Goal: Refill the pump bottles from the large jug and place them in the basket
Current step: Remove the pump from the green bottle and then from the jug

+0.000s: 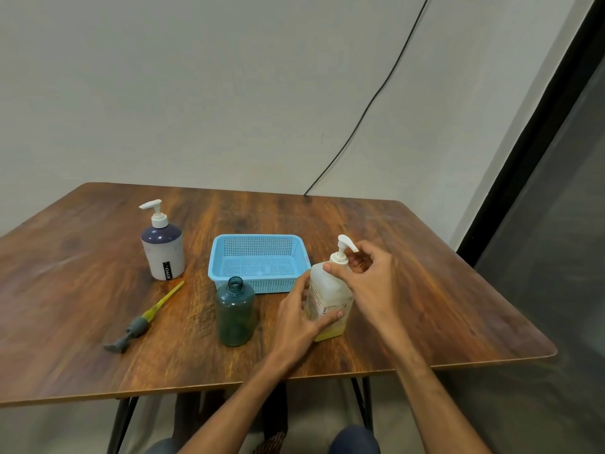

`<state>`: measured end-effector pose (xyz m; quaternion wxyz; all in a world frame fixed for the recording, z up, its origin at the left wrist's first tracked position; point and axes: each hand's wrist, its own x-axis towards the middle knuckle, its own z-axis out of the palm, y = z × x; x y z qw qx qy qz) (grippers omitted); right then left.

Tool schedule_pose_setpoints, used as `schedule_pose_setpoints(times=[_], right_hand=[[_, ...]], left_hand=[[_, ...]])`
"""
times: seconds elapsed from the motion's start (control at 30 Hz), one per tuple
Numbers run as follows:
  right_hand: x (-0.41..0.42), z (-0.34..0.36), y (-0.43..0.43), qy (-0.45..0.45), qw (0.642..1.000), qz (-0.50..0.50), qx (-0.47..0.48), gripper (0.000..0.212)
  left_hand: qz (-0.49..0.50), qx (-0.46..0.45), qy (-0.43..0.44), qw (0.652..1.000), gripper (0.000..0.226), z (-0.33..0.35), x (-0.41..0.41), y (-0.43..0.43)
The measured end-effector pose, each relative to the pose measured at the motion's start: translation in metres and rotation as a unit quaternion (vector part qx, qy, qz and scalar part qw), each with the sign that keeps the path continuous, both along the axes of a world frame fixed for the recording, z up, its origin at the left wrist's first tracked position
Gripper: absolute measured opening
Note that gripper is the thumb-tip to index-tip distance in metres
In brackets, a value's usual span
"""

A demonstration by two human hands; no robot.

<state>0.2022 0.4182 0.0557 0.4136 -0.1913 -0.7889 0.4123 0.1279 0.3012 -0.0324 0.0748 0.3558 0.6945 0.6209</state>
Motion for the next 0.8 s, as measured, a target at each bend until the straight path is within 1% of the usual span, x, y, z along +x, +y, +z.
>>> schedule_pose_setpoints(times=[0.1, 0.2, 0.3, 0.37, 0.4, 0.53, 0.57, 0.63, 0.7, 0.8], right_hand=[[-0.004, -0.002, 0.006, -0.009, 1.000, 0.010, -0.007, 0.027], [-0.002, -0.001, 0.008, -0.020, 0.998, 0.037, -0.047, 0.033], [0.005, 0.006, 0.013, -0.023, 0.992, 0.103, -0.075, 0.035], [0.010, 0.012, 0.017, -0.011, 0.983, 0.148, -0.112, 0.038], [0.012, 0.014, 0.017, -0.009, 0.981, 0.151, -0.121, 0.039], [0.003, 0.004, 0.006, -0.001, 0.994, 0.041, -0.098, 0.038], [0.000, 0.001, 0.002, 0.008, 0.995, 0.027, -0.095, 0.036], [-0.002, -0.002, 0.002, 0.014, 0.994, 0.027, -0.103, 0.029], [0.003, 0.003, 0.006, 0.001, 0.989, 0.068, -0.135, 0.026], [0.014, 0.011, 0.013, -0.022, 0.973, 0.151, -0.172, 0.028]], left_hand=[[0.010, 0.002, 0.009, 1.000, 0.079, -0.005, -0.002, 0.003], [0.009, 0.001, 0.004, 1.000, 0.082, -0.010, -0.004, 0.005], [0.006, 0.001, 0.003, 1.000, 0.085, -0.013, -0.006, 0.006], [0.007, -0.002, 0.004, 1.000, 0.083, -0.014, -0.005, 0.007], [0.009, -0.003, 0.005, 1.000, 0.081, -0.014, -0.005, 0.007], [0.014, 0.005, 0.002, 1.000, 0.084, -0.015, -0.004, 0.007], [0.013, 0.008, 0.001, 1.000, 0.084, -0.015, -0.004, 0.007], [0.013, 0.013, 0.002, 1.000, 0.085, -0.015, -0.004, 0.007], [0.019, 0.013, 0.004, 1.000, 0.081, -0.015, -0.003, 0.007], [0.018, 0.009, 0.007, 1.000, 0.077, -0.014, -0.001, 0.006]])
